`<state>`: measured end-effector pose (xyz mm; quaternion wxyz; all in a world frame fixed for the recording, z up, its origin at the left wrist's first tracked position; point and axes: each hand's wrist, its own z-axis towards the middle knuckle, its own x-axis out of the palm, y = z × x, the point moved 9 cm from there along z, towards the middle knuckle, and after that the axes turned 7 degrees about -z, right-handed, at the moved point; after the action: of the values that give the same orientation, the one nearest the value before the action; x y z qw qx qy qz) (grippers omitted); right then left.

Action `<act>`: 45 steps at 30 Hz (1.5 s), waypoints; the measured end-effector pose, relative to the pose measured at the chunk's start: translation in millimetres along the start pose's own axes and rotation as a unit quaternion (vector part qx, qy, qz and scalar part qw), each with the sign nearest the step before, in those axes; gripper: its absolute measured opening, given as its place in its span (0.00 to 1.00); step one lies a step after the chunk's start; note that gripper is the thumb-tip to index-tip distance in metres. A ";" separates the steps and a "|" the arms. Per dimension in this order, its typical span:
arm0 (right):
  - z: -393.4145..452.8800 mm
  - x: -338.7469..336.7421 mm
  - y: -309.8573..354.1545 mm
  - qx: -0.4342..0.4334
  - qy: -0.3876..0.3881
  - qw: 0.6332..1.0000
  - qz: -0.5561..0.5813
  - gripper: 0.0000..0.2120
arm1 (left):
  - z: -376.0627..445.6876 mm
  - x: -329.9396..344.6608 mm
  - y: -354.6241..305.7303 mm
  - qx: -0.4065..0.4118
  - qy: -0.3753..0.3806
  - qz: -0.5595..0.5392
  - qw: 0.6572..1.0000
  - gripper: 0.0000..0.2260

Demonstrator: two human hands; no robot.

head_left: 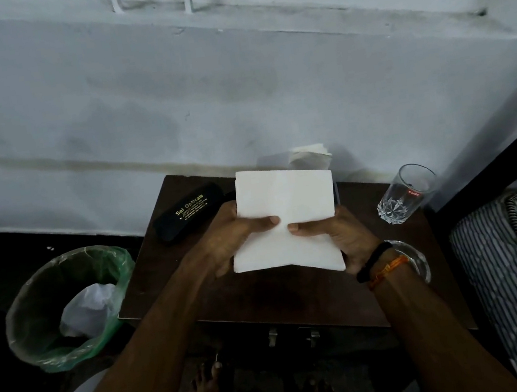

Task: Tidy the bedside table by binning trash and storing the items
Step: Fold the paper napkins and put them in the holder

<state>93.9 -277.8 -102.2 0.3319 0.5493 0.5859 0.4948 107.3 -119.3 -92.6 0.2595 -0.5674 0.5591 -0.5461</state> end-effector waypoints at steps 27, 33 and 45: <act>11.1 -19.6 12.0 -0.033 -0.061 0.997 -0.031 0.20 | 11.0 3.9 0.8 -0.019 -0.039 0.021 0.999 0.22; 11.7 -12.5 10.8 -0.046 -0.110 0.991 -0.066 0.19 | 7.7 -0.5 -0.7 0.033 -0.123 0.108 0.986 0.26; -3.7 -1.6 28.7 -0.080 -0.274 0.927 -0.244 0.18 | -4.5 42.3 -4.6 0.117 -0.069 0.176 0.975 0.31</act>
<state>99.8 -282.8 -74.3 0.6328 0.4748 0.5468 0.2741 95.4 -155.7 -73.3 0.4541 -0.4616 0.5634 -0.5131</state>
